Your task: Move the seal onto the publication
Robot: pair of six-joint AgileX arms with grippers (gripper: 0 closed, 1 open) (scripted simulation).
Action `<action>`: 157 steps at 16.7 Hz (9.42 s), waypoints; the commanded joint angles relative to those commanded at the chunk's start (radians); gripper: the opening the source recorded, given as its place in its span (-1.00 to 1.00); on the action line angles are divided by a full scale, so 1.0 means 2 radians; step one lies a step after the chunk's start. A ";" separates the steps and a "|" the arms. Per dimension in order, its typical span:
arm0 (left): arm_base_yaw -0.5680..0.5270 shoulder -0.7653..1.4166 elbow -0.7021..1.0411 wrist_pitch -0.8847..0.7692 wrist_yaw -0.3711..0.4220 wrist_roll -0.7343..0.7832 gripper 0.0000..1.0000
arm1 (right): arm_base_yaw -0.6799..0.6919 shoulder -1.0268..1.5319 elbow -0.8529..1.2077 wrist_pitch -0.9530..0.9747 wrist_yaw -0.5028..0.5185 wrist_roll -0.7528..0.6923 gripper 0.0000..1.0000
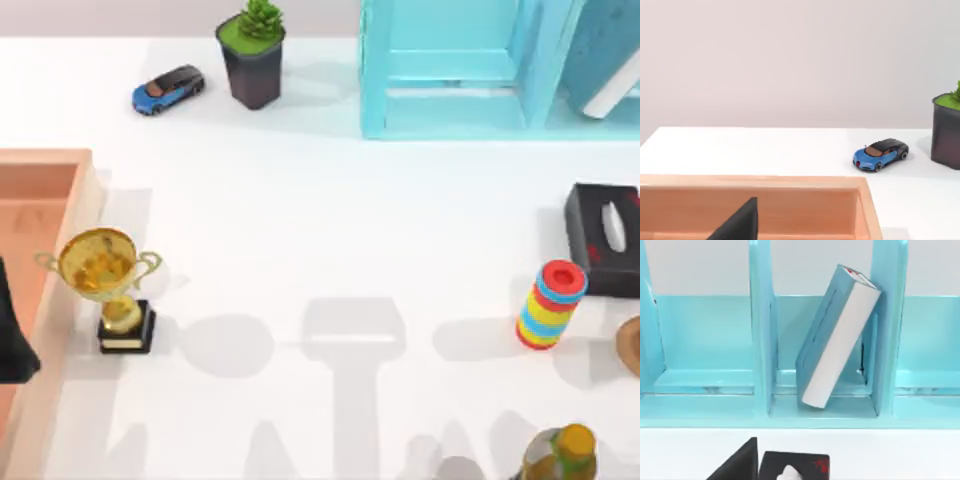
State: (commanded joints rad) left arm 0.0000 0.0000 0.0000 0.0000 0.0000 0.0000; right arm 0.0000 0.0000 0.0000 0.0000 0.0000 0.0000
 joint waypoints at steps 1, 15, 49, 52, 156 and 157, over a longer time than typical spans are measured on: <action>0.000 0.000 0.000 0.000 0.000 0.000 1.00 | 0.000 0.000 0.000 0.000 0.000 0.000 1.00; 0.000 0.000 0.000 0.000 0.000 0.000 1.00 | -0.013 0.469 0.174 0.318 -0.014 0.086 1.00; 0.000 0.000 0.000 0.000 0.000 0.000 1.00 | -0.035 1.137 0.533 0.592 -0.028 0.203 1.00; 0.000 0.000 0.000 0.000 0.000 0.000 1.00 | -0.031 1.173 0.582 0.579 -0.024 0.203 1.00; 0.000 0.000 0.000 0.000 0.000 0.000 1.00 | 0.473 0.962 0.462 0.418 0.270 -0.638 -1.00; 0.000 0.000 0.000 0.000 0.000 0.000 1.00 | 0.471 0.963 0.464 0.431 0.263 -0.638 -1.00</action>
State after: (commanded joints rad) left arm 0.0000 0.0000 0.0000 0.0000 0.0000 0.0000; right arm 0.9427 1.9254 0.9285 0.8612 0.5266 -1.2766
